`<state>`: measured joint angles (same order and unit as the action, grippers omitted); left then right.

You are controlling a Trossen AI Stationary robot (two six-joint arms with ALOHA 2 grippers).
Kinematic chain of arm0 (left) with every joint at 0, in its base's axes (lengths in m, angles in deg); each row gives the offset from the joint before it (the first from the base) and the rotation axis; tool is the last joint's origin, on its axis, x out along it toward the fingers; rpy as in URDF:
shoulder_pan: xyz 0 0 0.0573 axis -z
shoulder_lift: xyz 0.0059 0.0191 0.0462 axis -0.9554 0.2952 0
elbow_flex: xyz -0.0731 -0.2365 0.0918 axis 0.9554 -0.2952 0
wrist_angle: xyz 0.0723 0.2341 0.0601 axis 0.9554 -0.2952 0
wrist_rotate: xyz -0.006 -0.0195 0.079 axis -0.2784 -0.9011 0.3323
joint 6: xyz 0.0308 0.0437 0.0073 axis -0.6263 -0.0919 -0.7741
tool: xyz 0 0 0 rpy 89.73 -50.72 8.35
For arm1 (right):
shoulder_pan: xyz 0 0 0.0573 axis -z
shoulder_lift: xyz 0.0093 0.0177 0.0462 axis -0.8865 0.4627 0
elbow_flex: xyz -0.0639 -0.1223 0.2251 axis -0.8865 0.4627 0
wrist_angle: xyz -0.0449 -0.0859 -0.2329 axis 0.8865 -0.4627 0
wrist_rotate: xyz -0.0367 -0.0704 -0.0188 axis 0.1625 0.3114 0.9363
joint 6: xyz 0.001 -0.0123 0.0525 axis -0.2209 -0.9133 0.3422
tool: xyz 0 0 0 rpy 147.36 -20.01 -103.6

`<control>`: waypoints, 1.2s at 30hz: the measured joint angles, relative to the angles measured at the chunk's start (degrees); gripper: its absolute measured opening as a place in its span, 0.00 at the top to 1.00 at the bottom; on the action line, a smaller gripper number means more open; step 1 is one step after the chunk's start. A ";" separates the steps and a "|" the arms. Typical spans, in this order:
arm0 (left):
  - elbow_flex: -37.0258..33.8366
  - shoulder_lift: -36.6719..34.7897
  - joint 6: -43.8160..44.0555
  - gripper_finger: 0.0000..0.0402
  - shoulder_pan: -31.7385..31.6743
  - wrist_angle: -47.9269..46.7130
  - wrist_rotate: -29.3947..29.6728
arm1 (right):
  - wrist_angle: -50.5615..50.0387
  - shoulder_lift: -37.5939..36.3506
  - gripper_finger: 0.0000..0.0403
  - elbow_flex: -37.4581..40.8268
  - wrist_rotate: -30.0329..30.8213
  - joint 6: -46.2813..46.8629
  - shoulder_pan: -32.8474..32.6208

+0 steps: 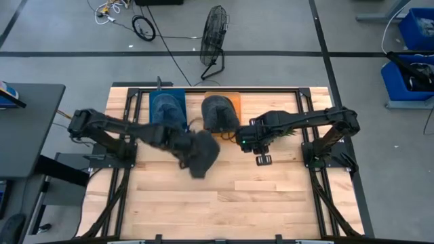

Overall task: Pick & Place hat
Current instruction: Put the black cap into the orange bin

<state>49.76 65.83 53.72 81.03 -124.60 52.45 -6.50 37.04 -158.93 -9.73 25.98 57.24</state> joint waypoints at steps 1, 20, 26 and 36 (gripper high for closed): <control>1.13 0.00 0.01 0.93 -1.57 0.68 -0.14 | 0.43 0.00 0.74 0.43 -0.02 0.56 -0.74; 6.57 3.99 10.54 0.92 -26.84 22.53 0.02 | 23.98 0.00 0.84 22.97 -10.94 5.91 -9.60; 6.57 9.96 12.61 0.92 -29.95 24.66 -5.93 | 24.91 0.00 0.84 22.97 -10.86 4.77 -10.83; 6.75 15.32 13.82 0.92 -29.90 27.77 -15.80 | 26.93 0.00 0.84 22.97 -10.71 4.52 -10.76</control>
<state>56.50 81.15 67.53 51.14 -96.83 36.65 20.44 37.04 -135.96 -20.44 30.50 46.47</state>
